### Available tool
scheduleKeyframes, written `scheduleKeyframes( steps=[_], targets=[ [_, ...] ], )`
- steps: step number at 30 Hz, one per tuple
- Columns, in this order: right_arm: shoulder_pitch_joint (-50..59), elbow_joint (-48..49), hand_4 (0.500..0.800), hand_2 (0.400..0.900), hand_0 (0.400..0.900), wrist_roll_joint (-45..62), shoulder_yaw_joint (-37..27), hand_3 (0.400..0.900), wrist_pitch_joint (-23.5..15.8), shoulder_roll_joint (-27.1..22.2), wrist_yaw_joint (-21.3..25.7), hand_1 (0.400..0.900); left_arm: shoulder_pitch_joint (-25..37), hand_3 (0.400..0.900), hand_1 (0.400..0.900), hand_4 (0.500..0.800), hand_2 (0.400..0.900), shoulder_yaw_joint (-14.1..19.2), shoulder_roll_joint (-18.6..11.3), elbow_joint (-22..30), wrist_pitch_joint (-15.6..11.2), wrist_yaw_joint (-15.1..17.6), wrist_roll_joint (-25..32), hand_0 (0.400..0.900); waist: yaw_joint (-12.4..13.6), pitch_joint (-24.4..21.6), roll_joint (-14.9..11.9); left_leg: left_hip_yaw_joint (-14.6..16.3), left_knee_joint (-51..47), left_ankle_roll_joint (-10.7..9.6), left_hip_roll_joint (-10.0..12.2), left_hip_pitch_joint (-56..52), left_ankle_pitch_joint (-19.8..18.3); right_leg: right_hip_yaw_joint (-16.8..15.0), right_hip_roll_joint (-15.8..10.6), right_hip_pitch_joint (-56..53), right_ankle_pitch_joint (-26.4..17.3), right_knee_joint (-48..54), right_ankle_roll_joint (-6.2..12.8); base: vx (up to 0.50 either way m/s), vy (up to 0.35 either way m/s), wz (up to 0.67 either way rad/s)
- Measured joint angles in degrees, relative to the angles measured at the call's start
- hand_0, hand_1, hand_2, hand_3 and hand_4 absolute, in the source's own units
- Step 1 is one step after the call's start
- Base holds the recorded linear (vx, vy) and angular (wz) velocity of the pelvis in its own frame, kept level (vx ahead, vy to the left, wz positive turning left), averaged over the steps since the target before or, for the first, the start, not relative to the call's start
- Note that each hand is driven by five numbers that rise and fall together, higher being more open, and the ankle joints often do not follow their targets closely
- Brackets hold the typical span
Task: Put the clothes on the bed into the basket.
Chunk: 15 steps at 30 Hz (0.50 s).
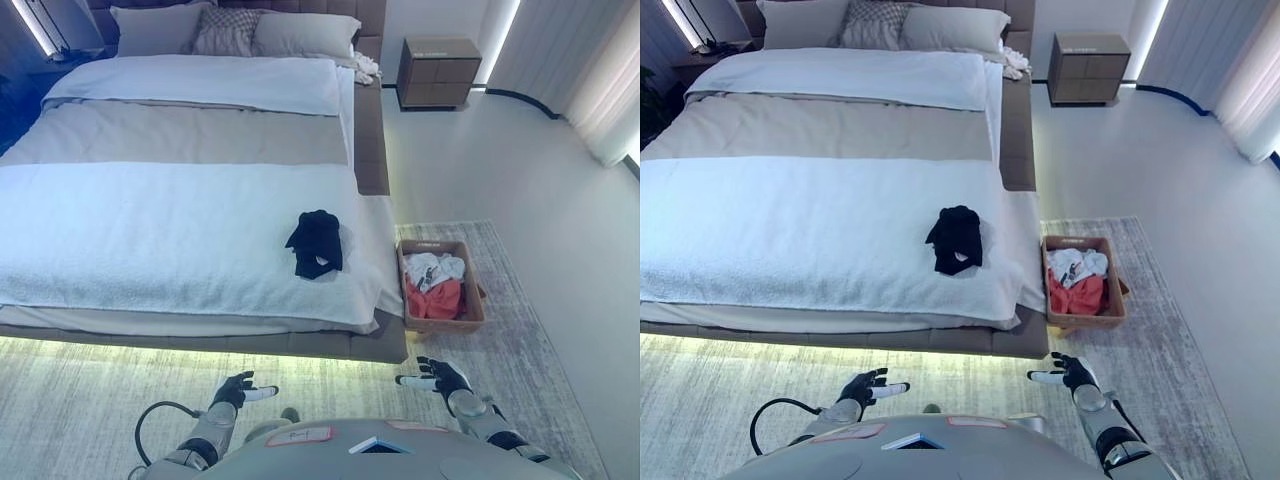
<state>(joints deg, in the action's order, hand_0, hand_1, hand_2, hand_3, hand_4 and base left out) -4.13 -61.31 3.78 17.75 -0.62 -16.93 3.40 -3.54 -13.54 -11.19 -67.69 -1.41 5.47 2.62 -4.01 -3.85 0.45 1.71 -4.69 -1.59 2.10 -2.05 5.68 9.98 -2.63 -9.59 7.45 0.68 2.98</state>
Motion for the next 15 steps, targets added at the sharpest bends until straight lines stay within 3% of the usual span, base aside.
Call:
scheduleKeyframes(
  steps=[8, 10, 12, 13, 15],
  targets=[
    [0.3, 0.11, 0.8, 0.9, 0.9, 0.0, 0.05, 0.9, -0.16, -0.42, 0.05, 0.9, 0.44, 0.9, 0.9, 0.8, 0.9, 0.06, -0.01, -0.01, -0.02, 0.42, 0.53, 0.9, 0.5, 2.02, 0.59, -1.1, 1.86, -1.13, 0.84, 2.47, 0.52, 0.21, 1.26, 1.23, 0.07, 0.05, -0.06, 0.0, -0.118, 0.08],
    [0.77, 0.13, 0.8, 0.9, 0.9, 0.01, 0.08, 0.9, -0.41, -0.61, 0.13, 0.9, 1.71, 0.9, 0.9, 0.8, 0.9, 0.32, -0.08, 0.01, -0.14, 0.76, 0.6, 0.9, 1.32, 3.75, 0.06, -1.92, 5.14, -2.69, 1.22, 4.85, 1.07, -0.29, 1.54, 1.95, 0.37, -0.43, -0.49, 0.0, -0.123, -0.03],
    [1.86, 0.34, 0.8, 0.9, 0.9, 0.02, 0.44, 0.9, -1.03, -0.83, 0.37, 0.9, 2.91, 0.9, 0.9, 0.8, 0.9, 0.62, -0.21, -0.02, -0.32, 1.24, 0.65, 0.9, 2.95, 6.21, -0.98, -3.02, 9.7, -5.12, 1.22, 7.34, 2.91, -0.7, 2.16, 2.17, 0.24, -0.85, -2.76, -0.03, -0.077, -0.17],
    [2.82, 0.49, 0.8, 0.9, 0.9, 0.02, 0.69, 0.9, -1.2, -0.9, 0.6, 0.9, 3.63, 0.9, 0.9, 0.8, 0.9, 0.61, -0.3, -0.02, -0.56, 1.65, 0.63, 0.9, 2.84, 7.68, -2.01, -4.52, 14.08, -5.97, 0.65, 9.81, 3.29, -0.61, 1.28, 2.77, -0.24, -1.88, -3.79, 0.0, -0.032, -0.21],
    [4.61, 0.55, 0.8, 0.9, 0.9, 0.03, 1.66, 0.9, -1.37, -1.68, 1.23, 0.9, 4.41, 0.9, 0.9, 0.8, 0.9, 1.22, 0.08, 0.12, -1.46, 2.27, 1.8, 0.9, 4.37, 9.83, -2.69, -7.08, 22.18, -6.62, -0.05, 13.7, 4.1, -1.07, 1.3, 2.93, 0.03, -2.81, -5.78, 0.06, -0.006, -0.03]
  ],
)
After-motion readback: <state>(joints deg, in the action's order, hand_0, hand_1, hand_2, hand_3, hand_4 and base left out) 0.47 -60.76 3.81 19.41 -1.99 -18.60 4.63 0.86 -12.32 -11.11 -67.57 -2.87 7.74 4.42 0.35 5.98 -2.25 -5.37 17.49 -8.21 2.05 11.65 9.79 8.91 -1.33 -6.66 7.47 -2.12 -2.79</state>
